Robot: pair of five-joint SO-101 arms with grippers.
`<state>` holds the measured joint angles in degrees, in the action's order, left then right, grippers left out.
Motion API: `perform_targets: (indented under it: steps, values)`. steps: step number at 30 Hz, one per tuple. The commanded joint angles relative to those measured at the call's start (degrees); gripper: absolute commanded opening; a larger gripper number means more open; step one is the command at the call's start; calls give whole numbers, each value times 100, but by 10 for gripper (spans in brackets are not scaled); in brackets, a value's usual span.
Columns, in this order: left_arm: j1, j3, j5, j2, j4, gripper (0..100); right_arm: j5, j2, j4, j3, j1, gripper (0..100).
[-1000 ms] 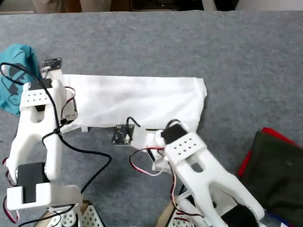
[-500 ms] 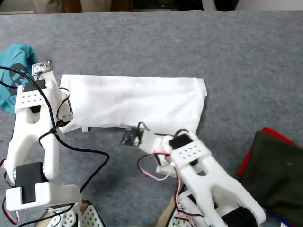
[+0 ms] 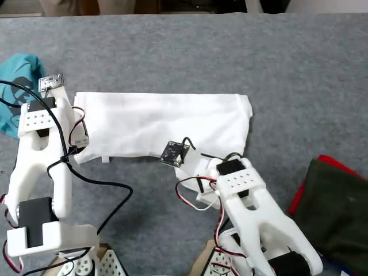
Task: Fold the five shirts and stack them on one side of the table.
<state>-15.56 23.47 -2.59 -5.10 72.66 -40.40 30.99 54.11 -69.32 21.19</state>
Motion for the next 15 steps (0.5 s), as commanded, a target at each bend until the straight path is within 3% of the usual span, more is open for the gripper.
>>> perform_targets:
  steps: [1, 15]
  values:
    - [18, -53, 26, -251, 0, 20, 70, 31, -44, 22, -110, 5]
    - [26, -62, 26, -251, -9, 20, 26, -4, 967, 1833, -734, 4]
